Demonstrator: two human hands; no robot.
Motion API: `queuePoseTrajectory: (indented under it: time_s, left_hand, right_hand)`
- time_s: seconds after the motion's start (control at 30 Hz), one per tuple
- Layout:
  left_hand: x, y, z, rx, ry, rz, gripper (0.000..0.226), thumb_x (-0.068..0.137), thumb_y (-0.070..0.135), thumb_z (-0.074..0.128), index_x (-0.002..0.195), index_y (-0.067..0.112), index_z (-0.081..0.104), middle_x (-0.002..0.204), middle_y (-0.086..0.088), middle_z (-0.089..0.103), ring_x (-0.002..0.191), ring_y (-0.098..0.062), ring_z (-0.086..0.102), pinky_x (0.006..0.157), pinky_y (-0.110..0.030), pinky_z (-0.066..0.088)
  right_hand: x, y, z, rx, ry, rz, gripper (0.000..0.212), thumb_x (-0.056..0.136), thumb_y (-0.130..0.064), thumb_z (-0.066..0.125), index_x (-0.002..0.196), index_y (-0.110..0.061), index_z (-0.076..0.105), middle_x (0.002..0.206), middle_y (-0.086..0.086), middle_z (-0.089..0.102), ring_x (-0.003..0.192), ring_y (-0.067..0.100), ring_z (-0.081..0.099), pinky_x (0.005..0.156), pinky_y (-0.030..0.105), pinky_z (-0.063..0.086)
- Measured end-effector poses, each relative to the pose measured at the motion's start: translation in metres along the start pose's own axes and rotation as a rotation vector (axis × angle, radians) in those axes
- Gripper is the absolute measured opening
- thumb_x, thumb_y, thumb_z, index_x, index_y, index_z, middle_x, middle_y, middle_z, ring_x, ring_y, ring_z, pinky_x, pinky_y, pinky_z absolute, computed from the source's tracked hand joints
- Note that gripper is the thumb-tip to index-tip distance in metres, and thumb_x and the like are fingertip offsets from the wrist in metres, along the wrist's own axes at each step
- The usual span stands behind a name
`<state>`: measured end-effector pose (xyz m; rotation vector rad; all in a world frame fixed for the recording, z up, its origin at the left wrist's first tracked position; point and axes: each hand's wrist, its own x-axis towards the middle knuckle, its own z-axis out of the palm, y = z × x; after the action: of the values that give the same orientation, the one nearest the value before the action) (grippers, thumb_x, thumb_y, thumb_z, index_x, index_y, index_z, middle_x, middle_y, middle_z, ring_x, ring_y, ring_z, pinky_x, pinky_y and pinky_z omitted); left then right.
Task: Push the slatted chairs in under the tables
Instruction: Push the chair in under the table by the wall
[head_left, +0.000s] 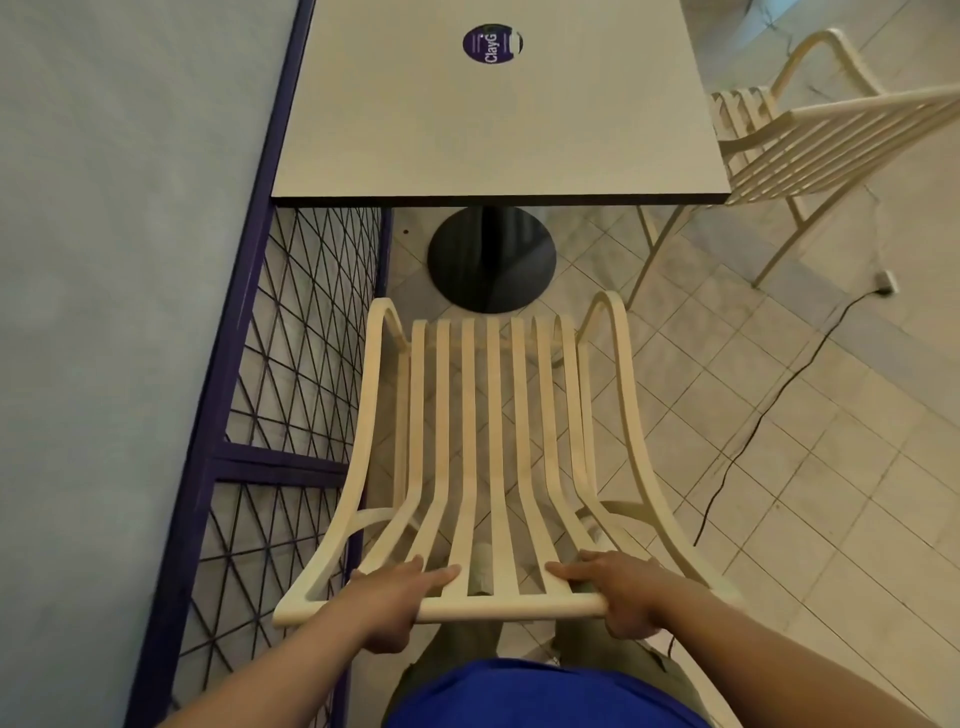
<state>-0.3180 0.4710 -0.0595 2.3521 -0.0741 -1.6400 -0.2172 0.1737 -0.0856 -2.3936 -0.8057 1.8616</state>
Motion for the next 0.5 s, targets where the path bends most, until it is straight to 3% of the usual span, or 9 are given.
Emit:
queuePoseTrajectory:
  time_s: [0.17,0.4,0.5]
  left_hand:
    - [-0.0070,0.0047,-0.0028,-0.012,0.030,-0.007,0.097,0.091,0.004,0.061,0.156,0.053,0.008,0.166,0.004,0.020,0.146,-0.025,0.033,0.109,-0.041,0.042]
    - [-0.0076,0.0038,0.0028,-0.011,0.063,-0.010,0.091,0.091,0.014,0.062,0.157,0.049,0.010,0.158,0.004,0.032,0.138,-0.022,0.040,0.105,-0.039,0.043]
    - [-0.0052,0.0027,0.0031,-0.039,0.044,-0.008,0.087,0.092,0.028,0.064,0.157,0.048,0.011,0.162,0.002,0.028,0.143,-0.023,0.035,0.111,-0.042,0.039]
  right_hand:
    - [-0.0061,-0.0044,-0.0047,-0.043,-0.026,0.000,0.095,0.084,-0.015,0.067,0.154,-0.051,0.013,0.158,-0.002,0.028,0.145,0.030,0.028,0.116,0.061,0.025]
    - [-0.0039,-0.0057,-0.0020,-0.049,-0.028,-0.009,0.096,0.085,-0.017,0.067,0.155,-0.050,0.010,0.159,-0.002,0.027,0.142,0.029,0.033,0.113,0.058,0.031]
    - [-0.0028,-0.0045,-0.0052,-0.047,-0.067,-0.018,0.096,0.086,-0.025,0.071,0.156,-0.048,0.008,0.163,0.000,0.020,0.146,0.031,0.028,0.116,0.058,0.028]
